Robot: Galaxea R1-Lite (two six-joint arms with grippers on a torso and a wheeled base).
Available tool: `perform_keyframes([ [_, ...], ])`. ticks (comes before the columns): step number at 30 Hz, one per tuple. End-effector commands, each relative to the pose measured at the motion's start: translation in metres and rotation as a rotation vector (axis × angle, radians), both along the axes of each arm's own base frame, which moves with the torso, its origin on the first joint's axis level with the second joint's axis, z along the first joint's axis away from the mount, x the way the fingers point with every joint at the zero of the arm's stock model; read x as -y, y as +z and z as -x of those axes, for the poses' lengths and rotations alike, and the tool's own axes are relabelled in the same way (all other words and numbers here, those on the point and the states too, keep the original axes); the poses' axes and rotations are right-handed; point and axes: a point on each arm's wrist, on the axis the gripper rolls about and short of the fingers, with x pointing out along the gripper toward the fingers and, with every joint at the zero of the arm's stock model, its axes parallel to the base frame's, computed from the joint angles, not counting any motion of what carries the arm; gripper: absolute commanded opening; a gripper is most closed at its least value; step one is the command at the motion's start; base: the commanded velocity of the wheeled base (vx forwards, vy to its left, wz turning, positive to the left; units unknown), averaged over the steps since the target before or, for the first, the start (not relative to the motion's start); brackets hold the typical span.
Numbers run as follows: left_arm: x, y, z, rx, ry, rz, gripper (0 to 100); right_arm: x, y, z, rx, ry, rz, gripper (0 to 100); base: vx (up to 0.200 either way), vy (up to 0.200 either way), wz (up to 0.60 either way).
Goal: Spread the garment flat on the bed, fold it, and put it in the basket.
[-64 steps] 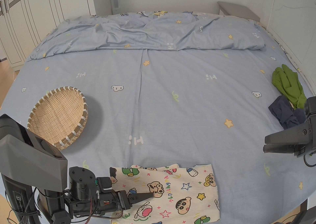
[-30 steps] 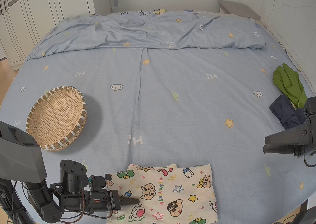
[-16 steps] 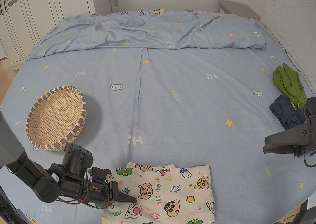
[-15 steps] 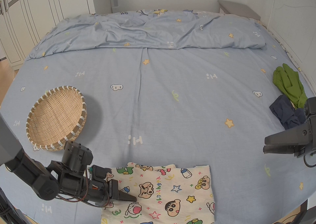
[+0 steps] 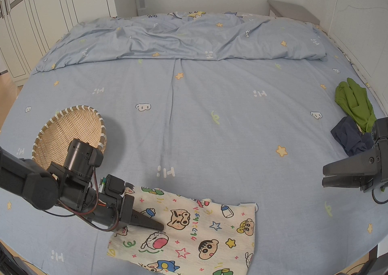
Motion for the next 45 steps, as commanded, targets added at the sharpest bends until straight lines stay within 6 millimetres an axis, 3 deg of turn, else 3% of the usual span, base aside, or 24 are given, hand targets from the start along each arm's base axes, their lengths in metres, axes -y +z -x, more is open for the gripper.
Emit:
perform_keyframes([
  [1, -0.006, 0.024, -0.014, 0.039, -0.008, 0.063, 0, -0.001, -0.002, -0.004, -0.012, -0.004, 0.005, 100, 0.0, 0.0, 0.0],
  [6, -0.003, 0.032, -0.02, 0.056, -0.037, 0.07, 0, -0.002, -0.005, -0.009, -0.03, -0.01, 0.014, 100, 0.0, 0.0, 0.0],
  [20, -0.008, 0.028, -0.026, 0.06, -0.025, 0.063, 0, -0.004, -0.009, -0.014, -0.048, -0.023, 0.029, 100, 0.0, 0.0, 0.0],
  [45, 0.008, 0.025, -0.009, 0.028, -0.108, 0.038, 0, -0.004, -0.008, -0.014, -0.043, -0.026, 0.023, 100, 0.0, 0.2, 0.0],
])
